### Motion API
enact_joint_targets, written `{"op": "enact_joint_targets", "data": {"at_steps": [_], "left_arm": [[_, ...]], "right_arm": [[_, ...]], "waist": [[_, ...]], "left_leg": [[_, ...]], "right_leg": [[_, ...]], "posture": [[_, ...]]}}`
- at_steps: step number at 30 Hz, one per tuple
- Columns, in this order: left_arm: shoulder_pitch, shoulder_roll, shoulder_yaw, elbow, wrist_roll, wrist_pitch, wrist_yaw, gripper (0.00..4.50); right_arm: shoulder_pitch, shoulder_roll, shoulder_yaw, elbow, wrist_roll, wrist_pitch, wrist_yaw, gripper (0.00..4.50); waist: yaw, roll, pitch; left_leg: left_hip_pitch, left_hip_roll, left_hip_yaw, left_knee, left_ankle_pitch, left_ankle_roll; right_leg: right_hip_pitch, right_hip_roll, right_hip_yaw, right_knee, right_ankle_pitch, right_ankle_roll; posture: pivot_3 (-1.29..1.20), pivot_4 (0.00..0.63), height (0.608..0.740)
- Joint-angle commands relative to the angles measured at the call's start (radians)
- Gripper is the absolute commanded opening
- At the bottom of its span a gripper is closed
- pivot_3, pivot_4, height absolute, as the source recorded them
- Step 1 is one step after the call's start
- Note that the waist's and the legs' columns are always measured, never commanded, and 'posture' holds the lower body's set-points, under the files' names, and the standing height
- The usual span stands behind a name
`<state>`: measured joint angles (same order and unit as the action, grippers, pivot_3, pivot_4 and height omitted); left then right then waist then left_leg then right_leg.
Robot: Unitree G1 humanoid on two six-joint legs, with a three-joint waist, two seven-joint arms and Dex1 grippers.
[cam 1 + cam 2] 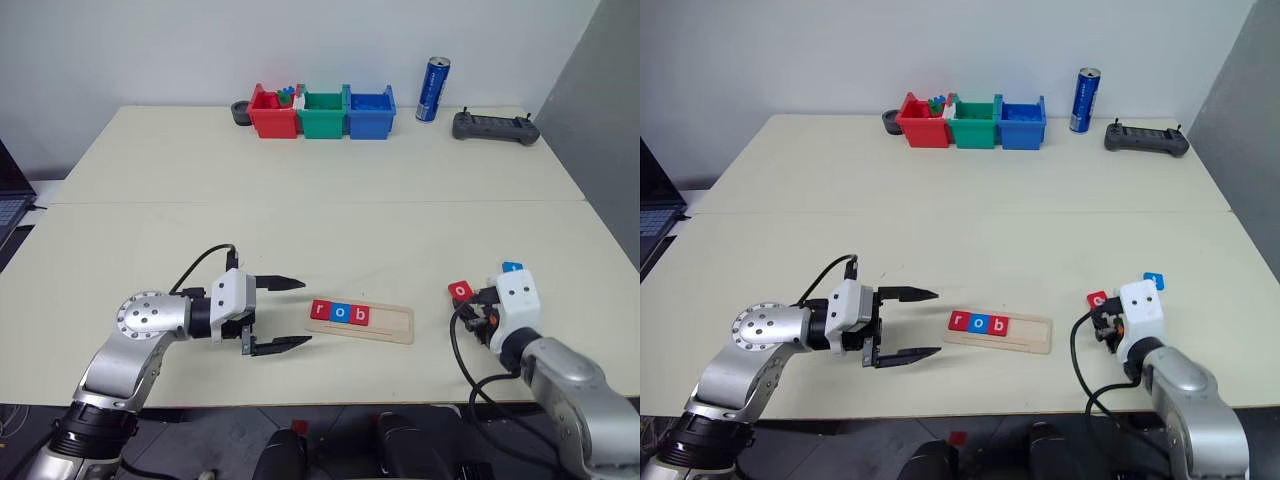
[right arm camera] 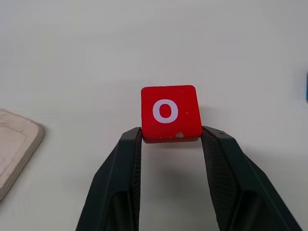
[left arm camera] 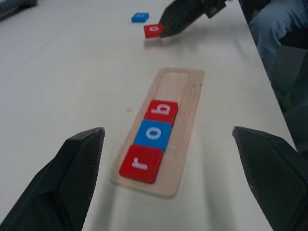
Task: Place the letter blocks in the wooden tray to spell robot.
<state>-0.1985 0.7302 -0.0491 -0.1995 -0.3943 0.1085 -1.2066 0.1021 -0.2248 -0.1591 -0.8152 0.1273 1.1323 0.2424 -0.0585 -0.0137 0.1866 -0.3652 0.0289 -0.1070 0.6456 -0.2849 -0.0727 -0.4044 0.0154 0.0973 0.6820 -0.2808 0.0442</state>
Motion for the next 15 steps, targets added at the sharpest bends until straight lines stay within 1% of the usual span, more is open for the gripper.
{"op": "enact_joint_targets", "data": {"at_steps": [1, 6, 8, 11, 14, 15], "left_arm": [[-0.043, -0.002, -0.009, -0.054, -0.02, 0.056, 0.018, 4.5], [-0.09, -0.012, -0.023, -0.062, -0.016, 0.106, 0.03, 4.5], [-0.091, -0.013, -0.023, -0.062, -0.012, 0.111, 0.031, 4.5], [-0.079, -0.012, -0.018, -0.059, -0.007, 0.104, 0.033, 4.5], [-0.057, -0.01, -0.013, -0.058, -0.001, 0.09, 0.037, 4.5], [-0.049, -0.008, -0.01, -0.059, -0.001, 0.086, 0.038, 4.5]], "right_arm": [[0.035, 0.076, 0.014, -0.063, -0.02, 0.027, -0.093, 1.46], [0.034, 0.167, 0.009, -0.046, -0.016, 0.015, -0.152, 1.46], [0.013, 0.195, -0.006, -0.047, -0.01, 0.002, -0.165, 2.2], [-0.025, 0.214, -0.027, -0.062, -0.001, -0.007, -0.172, 3.18], [-0.083, 0.188, -0.057, -0.072, -0.002, -0.02, -0.171, 4.27], [-0.113, 0.149, -0.064, -0.065, 0.0, -0.041, -0.149, 4.48]], "waist": [[-0.001, 0.0, 0.0], [-0.001, 0.0, 0.0], [-0.002, 0.0, 0.0], [-0.002, 0.0, 0.0], [-0.002, 0.0, 0.0], [-0.002, 0.0, 0.0]], "left_leg": [[0.0, 0.0, 0.0, 0.0, 0.0, 0.0], [0.0, 0.0, 0.0, 0.0, 0.0, 0.0], [0.0, 0.0, 0.0, 0.0, 0.0, 0.0], [0.0, 0.0, 0.0, 0.0, 0.0, 0.0], [-0.001, 0.0, 0.0, 0.0, 0.0, 0.0], [-0.001, 0.0, 0.0, -0.001, 0.0, 0.0]], "right_leg": [[0.0, 0.0, 0.0, 0.0, 0.0, 0.0], [-0.001, 0.0, 0.0, -0.001, 0.0, 0.0], [-0.001, 0.0, 0.0, -0.001, 0.0, 0.0], [-0.001, 0.0, 0.0, -0.001, 0.0, 0.0], [-0.001, 0.0, 0.0, -0.001, 0.0, 0.0], [-0.001, 0.0, 0.0, -0.001, 0.0, 0.0]], "posture": [[0.0, 0.15, 0.74], [0.0, 0.15, 0.74], [0.0, 0.15, 0.74], [0.0, 0.15, 0.74], [0.0, 0.15, 0.74], [0.0, 0.15, 0.74]]}}
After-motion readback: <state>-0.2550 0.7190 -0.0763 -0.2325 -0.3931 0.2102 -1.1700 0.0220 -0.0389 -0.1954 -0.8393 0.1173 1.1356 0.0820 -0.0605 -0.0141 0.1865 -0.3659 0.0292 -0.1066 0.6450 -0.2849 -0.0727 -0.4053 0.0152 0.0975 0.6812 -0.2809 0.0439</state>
